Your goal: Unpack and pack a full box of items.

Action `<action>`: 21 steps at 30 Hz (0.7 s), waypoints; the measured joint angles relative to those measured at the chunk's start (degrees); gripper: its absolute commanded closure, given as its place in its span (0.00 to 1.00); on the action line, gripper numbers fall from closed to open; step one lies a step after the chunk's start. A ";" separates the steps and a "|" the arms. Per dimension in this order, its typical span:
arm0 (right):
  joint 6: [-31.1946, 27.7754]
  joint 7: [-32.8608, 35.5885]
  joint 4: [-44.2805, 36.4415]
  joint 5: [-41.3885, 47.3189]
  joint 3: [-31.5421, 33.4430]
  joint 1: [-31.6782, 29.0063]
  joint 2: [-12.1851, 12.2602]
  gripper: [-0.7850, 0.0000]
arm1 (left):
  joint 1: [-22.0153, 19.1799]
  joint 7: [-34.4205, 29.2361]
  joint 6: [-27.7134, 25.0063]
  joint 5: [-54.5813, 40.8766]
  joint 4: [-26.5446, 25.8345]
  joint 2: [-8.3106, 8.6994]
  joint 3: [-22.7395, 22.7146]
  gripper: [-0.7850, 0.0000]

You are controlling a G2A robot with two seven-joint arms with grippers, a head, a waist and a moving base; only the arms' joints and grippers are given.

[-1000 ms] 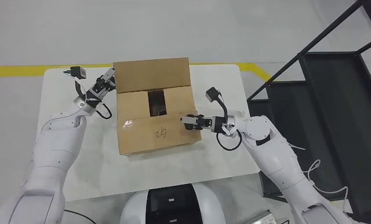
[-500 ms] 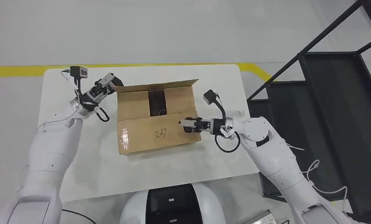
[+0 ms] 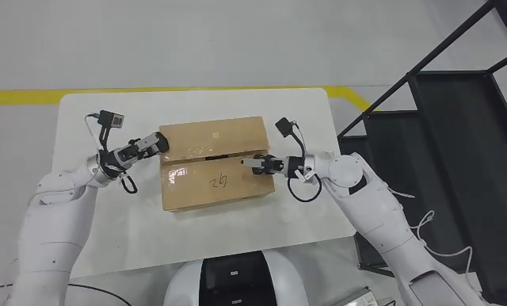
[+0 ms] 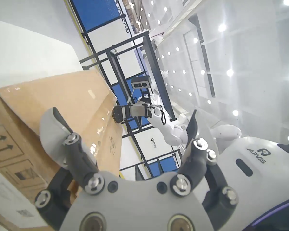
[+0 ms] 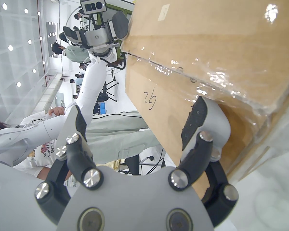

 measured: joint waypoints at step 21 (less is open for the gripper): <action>-1.06 -5.16 -4.03 -2.00 2.66 -3.31 0.71 0.00 | 4.84 -2.50 6.07 6.50 -7.13 2.36 -0.99 0.00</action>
